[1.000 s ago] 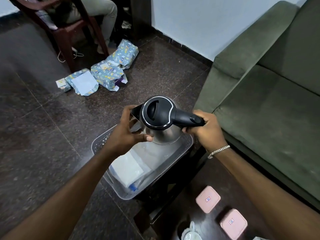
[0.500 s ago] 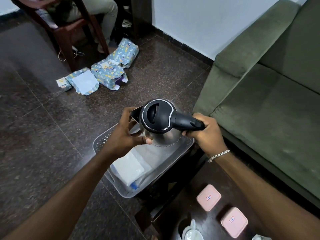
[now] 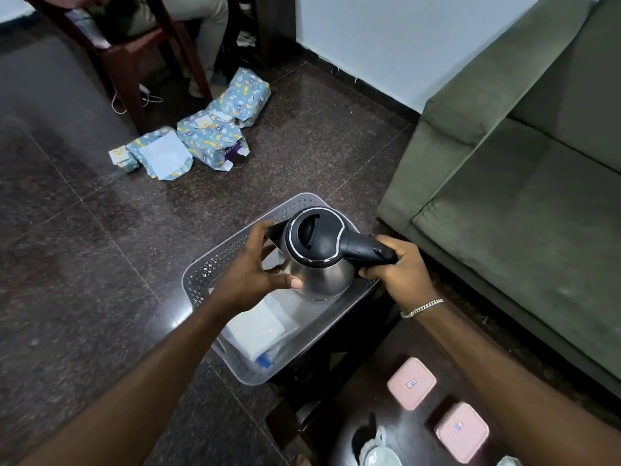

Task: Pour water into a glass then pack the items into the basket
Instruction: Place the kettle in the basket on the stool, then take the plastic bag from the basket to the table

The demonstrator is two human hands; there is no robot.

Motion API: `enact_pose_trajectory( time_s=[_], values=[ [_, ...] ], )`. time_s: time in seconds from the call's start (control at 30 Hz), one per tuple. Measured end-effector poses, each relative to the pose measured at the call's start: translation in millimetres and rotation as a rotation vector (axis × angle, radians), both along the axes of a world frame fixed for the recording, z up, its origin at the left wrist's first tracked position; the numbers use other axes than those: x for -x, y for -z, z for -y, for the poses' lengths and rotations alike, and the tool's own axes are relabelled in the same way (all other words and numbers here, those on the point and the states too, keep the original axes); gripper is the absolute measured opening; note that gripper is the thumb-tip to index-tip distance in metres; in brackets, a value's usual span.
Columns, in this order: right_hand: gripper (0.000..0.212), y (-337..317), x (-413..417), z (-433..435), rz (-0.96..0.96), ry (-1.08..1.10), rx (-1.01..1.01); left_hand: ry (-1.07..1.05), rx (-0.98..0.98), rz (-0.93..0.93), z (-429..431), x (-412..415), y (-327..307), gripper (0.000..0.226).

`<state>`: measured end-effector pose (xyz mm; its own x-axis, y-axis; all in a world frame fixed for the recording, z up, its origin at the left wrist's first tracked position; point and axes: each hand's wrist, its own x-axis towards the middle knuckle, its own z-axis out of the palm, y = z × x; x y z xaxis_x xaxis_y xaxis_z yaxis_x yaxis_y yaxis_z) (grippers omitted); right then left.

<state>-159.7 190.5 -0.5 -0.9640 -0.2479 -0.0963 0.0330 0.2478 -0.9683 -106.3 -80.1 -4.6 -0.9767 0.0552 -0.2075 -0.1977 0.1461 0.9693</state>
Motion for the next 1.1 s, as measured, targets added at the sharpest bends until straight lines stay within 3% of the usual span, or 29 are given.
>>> enact_pose_trajectory(
  time_s=[0.3,0.37,0.43,0.5,0.57,0.63,0.73,0.83,0.93,1.1],
  values=[
    [0.025,-7.5,3.9,2.8,-0.001,0.028,-0.128,0.02,-0.055,0.057,3.8,5.5,8.8,0.095],
    [0.042,-14.8,-2.7,7.1,-0.044,0.054,-0.223,0.006,-0.025,0.113,15.3,2.7,14.4,0.102],
    [0.072,-21.6,-14.4,9.8,-0.159,0.179,-0.423,0.014,0.162,0.152,30.5,-3.0,23.6,0.106],
    [0.086,-28.5,-32.1,17.6,-0.353,0.325,-0.592,0.047,0.548,0.204,47.7,-10.0,39.0,0.11],
    [0.079,-27.7,-55.4,33.7,-0.559,0.34,-0.572,0.113,0.885,0.283,58.6,-19.1,53.5,0.104],
    [0.058,-13.9,-84.5,61.4,-0.624,0.168,-0.434,0.209,1.141,0.306,59.6,-27.2,64.2,0.096],
    [0.038,13.0,-124.9,106.4,-0.37,-0.145,-0.438,0.254,1.353,0.314,54.2,-29.2,70.9,0.086],
    [0.034,40.2,-144.3,133.7,-0.162,-0.335,-0.655,0.224,1.316,0.443,55.5,-22.1,68.5,0.073],
    [0.046,51.0,-144.4,147.0,-0.143,-0.397,-0.825,0.23,1.227,0.501,59.8,-13.8,60.4,0.053],
    [0.077,48.5,-137.3,151.5,-0.178,-0.384,-0.869,0.031,0.741,0.519,54.0,-14.0,23.1,0.027]
  ],
)
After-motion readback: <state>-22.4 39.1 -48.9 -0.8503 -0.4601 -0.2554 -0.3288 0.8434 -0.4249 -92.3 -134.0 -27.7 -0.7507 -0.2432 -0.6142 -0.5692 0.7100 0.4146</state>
